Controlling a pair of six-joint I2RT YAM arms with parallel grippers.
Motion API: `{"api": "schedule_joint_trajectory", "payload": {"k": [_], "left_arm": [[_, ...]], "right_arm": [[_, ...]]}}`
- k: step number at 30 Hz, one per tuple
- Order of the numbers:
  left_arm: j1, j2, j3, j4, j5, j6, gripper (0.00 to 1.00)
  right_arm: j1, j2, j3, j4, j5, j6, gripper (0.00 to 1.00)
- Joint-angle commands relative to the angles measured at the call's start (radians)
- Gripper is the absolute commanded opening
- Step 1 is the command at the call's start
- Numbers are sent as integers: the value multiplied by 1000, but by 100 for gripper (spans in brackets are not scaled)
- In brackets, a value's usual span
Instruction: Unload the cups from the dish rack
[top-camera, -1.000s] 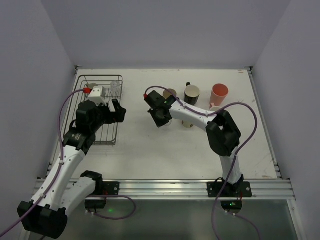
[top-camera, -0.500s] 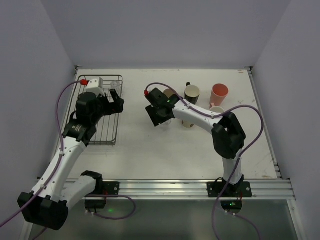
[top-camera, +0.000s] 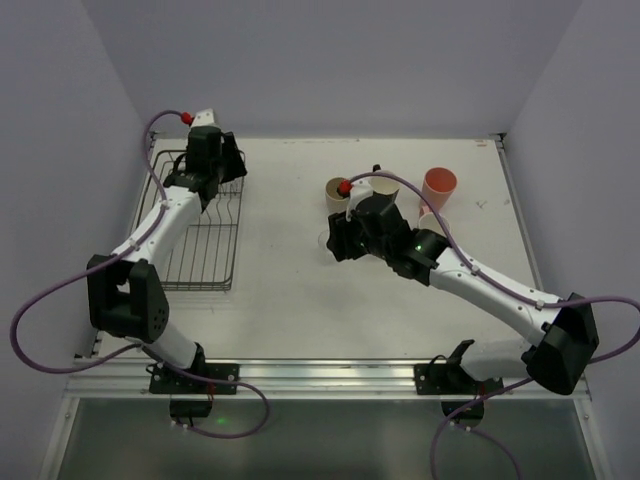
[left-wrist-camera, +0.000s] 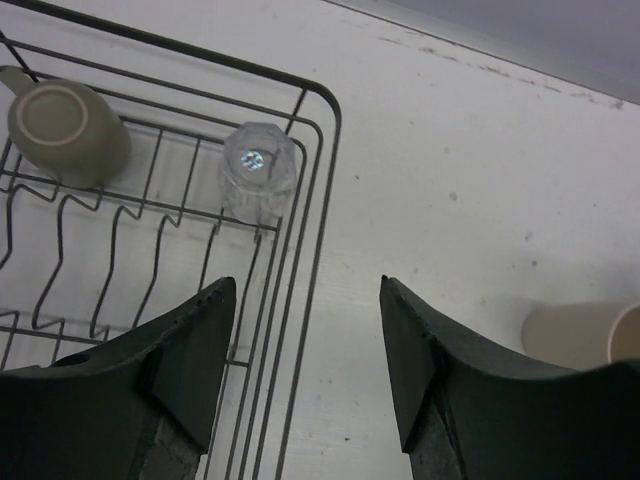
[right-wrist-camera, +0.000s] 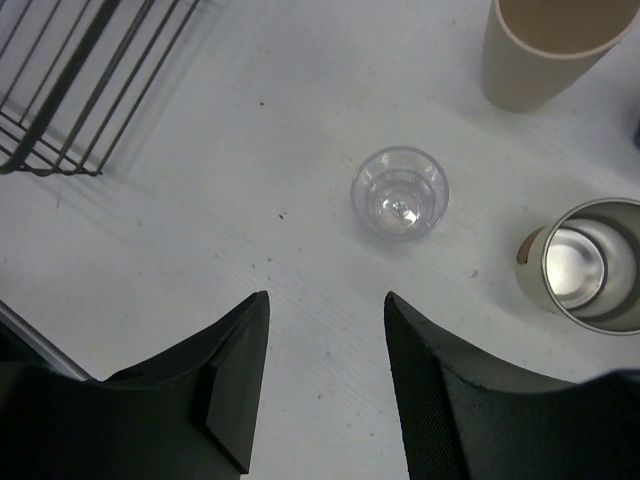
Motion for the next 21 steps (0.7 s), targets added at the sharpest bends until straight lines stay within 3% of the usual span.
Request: {"api": "schedule_joint_trajectory", "payload": {"k": [1, 9, 21], "left_arm": [[49, 76, 113, 37, -96, 8, 61], [95, 288, 247, -15, -37, 74, 60], [109, 438, 319, 6, 66, 126, 60]], "right_arm": [[2, -18, -77, 96, -5, 21, 52], [2, -3, -104, 123, -10, 24, 51], [2, 45, -90, 132, -51, 24, 51]]}}
